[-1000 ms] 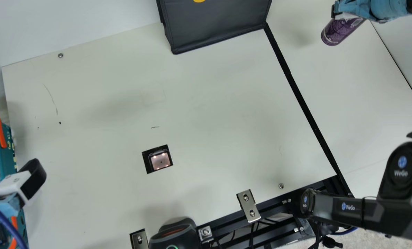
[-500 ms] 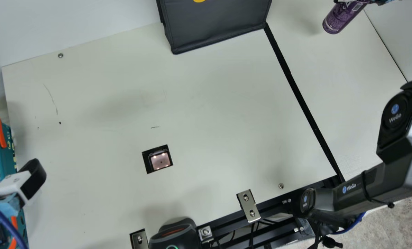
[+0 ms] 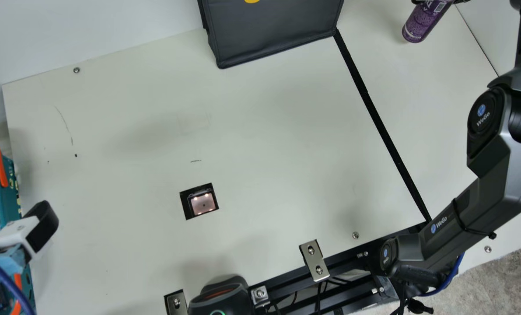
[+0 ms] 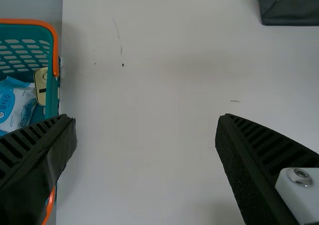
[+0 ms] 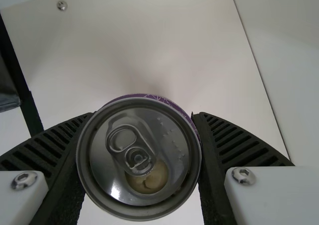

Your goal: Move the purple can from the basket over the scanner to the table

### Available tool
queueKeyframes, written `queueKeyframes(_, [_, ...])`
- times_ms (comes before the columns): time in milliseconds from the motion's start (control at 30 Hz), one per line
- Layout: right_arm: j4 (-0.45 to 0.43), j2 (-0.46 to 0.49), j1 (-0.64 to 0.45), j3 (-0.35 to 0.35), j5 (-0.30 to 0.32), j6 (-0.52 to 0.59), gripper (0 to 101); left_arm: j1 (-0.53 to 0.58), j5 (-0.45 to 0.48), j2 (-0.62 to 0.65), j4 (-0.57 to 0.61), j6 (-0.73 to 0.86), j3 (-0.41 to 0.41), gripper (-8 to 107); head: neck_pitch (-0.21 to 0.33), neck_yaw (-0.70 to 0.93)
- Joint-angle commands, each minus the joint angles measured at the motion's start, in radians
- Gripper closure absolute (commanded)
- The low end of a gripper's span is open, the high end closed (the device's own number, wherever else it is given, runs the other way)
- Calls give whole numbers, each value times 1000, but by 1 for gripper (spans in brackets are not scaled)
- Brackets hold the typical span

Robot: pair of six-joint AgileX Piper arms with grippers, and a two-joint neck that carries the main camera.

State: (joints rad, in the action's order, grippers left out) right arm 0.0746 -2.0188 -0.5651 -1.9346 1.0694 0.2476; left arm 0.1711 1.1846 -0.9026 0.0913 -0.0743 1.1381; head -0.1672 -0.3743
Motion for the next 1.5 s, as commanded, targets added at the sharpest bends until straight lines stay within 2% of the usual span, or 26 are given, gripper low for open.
queueKeyframes(0, [-5,-4,2,1,-3,-6,101,0,0,0,0,0,0,9,29,-2])
queueKeyframes(67, [-10,-8,4,3,-5,-12,101,0,0,0,0,0,0,9,29,-2])
queueKeyframes(1000, [-54,-17,4,56,-39,-48,8,0,0,0,0,0,0,9,29,-2])
queueKeyframes(1233, [-73,10,6,78,-63,-58,6,0,0,0,0,0,0,9,29,-2])
queueKeyframes(1467, [-151,94,28,132,-130,-69,6,0,0,0,0,0,0,9,29,-2])
